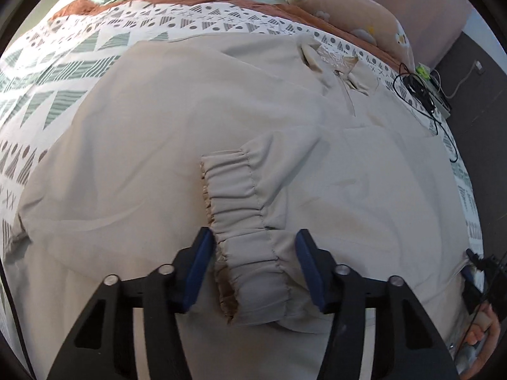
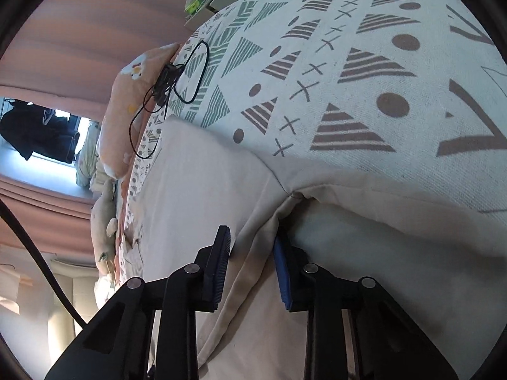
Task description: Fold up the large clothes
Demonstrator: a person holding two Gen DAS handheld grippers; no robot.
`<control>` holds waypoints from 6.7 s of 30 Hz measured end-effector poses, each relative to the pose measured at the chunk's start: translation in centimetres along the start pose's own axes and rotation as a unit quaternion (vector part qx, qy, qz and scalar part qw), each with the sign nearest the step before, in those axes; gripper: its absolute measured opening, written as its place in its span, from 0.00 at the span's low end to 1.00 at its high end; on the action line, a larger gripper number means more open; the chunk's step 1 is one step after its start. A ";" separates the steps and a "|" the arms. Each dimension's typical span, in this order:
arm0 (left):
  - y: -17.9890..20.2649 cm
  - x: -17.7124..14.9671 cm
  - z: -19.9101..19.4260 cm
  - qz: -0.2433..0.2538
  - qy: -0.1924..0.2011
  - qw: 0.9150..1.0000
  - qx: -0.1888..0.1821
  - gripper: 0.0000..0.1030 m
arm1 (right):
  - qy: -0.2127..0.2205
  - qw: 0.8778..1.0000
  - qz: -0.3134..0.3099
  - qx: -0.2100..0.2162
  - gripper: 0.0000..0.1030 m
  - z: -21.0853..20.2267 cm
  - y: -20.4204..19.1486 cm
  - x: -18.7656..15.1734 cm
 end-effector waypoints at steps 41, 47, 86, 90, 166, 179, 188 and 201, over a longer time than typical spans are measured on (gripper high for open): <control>0.1 -0.1 -13.7 0.021 0.118 0.992 0.023 0.34 | 0.023 0.995 0.073 0.060 0.57 -7.1 3.7 -1.8; 0.2 -2.9 -17.3 0.007 0.142 0.990 -0.008 0.95 | 0.019 0.999 -0.001 0.029 0.57 -10.0 4.7 -4.4; -1.9 -18.9 -37.3 0.037 0.294 0.952 -0.081 1.00 | 0.151 0.948 -0.281 0.000 1.00 -35.1 5.7 -12.9; -3.4 -21.5 -37.7 0.037 0.298 0.950 -0.080 1.00 | 0.153 0.938 -0.312 0.000 1.00 -36.3 7.1 -14.9; -18.8 -25.3 -16.7 -0.198 0.062 0.963 -0.171 0.60 | -0.073 0.977 -0.138 0.147 0.65 -22.2 14.2 -15.3; -17.3 -24.7 -16.5 -0.198 0.059 0.955 -0.215 0.53 | -0.028 0.975 -0.135 0.176 0.65 -21.8 13.1 -15.0; -18.1 -25.7 -15.7 -0.206 0.067 0.959 -0.180 0.16 | -0.041 0.985 -0.125 0.115 0.10 -20.7 13.5 -15.9; -19.0 -26.5 -21.9 -0.210 0.145 0.950 -0.178 0.12 | 0.016 0.972 -0.154 0.175 0.02 -30.0 10.2 -17.9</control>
Point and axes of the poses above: each gripper's, at about its wrist camera, not at the fingertips, and z roughly the way its jaws point, y to its right, x to its top, the point moved 8 cm from there along z, roughly the way its jaws point
